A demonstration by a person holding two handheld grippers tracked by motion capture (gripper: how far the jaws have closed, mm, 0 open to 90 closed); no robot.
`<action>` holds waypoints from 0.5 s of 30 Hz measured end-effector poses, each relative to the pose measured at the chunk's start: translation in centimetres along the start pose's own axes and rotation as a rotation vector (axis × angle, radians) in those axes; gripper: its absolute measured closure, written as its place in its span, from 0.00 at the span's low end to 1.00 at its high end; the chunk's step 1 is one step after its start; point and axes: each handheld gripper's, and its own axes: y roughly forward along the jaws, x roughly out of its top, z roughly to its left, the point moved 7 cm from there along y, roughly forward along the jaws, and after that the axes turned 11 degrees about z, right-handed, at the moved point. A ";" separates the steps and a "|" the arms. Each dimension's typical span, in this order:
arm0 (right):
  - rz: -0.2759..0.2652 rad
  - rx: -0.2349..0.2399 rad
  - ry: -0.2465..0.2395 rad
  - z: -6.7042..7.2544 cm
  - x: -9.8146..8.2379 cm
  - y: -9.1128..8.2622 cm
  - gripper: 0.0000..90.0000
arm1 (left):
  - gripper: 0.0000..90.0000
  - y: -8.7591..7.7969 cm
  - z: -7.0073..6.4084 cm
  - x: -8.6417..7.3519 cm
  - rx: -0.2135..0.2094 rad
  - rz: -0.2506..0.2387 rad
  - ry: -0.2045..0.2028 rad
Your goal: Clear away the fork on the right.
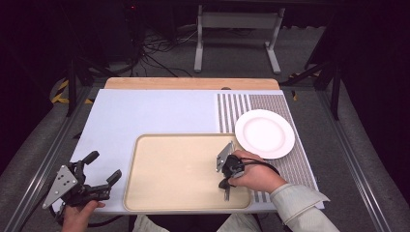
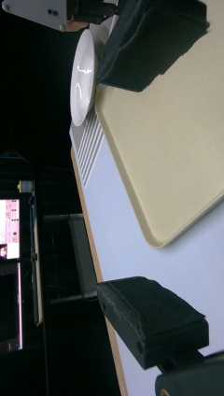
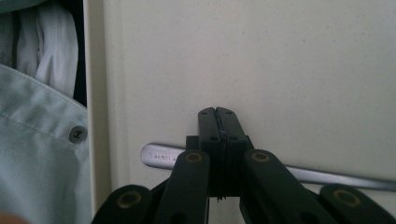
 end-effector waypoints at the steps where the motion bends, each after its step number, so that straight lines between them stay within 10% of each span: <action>1: -0.001 0.002 -0.002 0.0 -0.1 0.0 1.00 | 0.05 0.0 0.0 0.0 0.000 0.001 -0.001; 15: -0.020 0.007 0.022 0.3 -1.8 -0.2 1.00 | 0.05 0.1 0.0 0.0 -0.003 0.000 -0.003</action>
